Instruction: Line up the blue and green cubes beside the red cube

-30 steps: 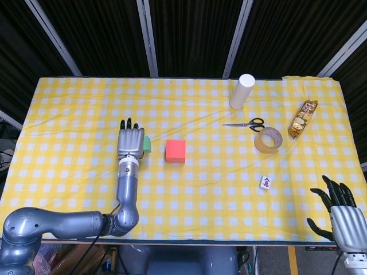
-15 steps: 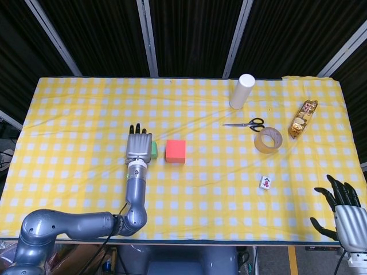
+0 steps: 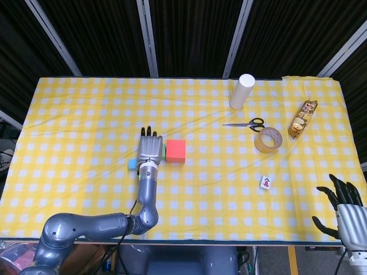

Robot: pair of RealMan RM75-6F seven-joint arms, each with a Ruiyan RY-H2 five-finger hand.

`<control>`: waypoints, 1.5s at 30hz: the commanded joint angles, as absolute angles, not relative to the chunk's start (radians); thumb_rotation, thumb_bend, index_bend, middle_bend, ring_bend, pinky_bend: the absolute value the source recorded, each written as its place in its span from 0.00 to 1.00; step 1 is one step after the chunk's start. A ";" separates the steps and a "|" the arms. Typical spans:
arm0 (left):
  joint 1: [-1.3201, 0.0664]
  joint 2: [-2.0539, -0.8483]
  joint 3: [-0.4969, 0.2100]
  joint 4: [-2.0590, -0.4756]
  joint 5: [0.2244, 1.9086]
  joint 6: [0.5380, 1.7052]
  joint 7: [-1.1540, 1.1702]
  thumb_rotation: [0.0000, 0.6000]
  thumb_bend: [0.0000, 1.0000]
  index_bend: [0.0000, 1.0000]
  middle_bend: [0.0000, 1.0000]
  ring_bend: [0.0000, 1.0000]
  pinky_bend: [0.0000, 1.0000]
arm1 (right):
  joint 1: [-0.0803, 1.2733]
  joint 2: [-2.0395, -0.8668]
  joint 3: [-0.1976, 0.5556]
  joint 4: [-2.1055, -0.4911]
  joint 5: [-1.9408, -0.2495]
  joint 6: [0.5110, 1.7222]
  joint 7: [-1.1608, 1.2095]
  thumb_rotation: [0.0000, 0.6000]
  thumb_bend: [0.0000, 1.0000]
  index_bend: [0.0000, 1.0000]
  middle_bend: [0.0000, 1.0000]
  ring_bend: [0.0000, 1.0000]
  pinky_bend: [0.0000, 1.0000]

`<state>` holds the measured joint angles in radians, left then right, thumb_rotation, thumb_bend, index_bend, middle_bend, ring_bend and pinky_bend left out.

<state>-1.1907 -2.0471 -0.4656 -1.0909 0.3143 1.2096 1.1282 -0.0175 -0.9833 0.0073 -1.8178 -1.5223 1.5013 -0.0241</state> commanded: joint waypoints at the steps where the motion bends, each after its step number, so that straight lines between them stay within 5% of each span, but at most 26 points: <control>1: -1.203 -2.057 -0.474 -1.083 0.322 1.211 1.137 1.00 0.36 0.45 0.20 0.00 0.00 | -0.017 -0.983 0.008 -1.817 -1.521 1.501 -0.023 1.00 0.28 0.26 0.03 0.07 0.00; 20: -1.224 -2.113 -0.494 -1.031 0.333 1.214 1.181 1.00 0.35 0.44 0.19 0.00 0.00 | -0.020 -0.978 0.007 -1.811 -1.521 1.503 -0.005 1.00 0.28 0.26 0.03 0.07 0.00; 27: -1.224 -2.121 -0.504 -1.016 0.345 1.209 1.182 1.00 0.34 0.39 0.18 0.00 0.00 | -0.018 -0.979 0.006 -1.810 -1.520 1.498 -0.005 1.00 0.28 0.26 0.03 0.07 0.00; 32: -1.219 -2.119 -0.503 -1.020 0.349 1.212 1.193 1.00 0.34 0.27 0.17 0.00 0.00 | -0.019 -0.979 0.007 -1.810 -1.519 1.500 -0.004 1.00 0.28 0.26 0.03 0.07 0.00; 45: -1.172 -2.009 -0.474 -1.252 0.341 1.348 1.335 1.00 0.34 0.25 0.15 0.00 0.00 | -0.013 -0.978 0.004 -1.824 -1.524 1.489 -0.018 1.00 0.28 0.26 0.03 0.07 0.00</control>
<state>-1.1889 -2.0455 -0.4803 -1.1903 0.3430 1.3101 1.3068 -0.0130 -0.9781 0.0035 -1.8236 -1.5238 1.4885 -0.0180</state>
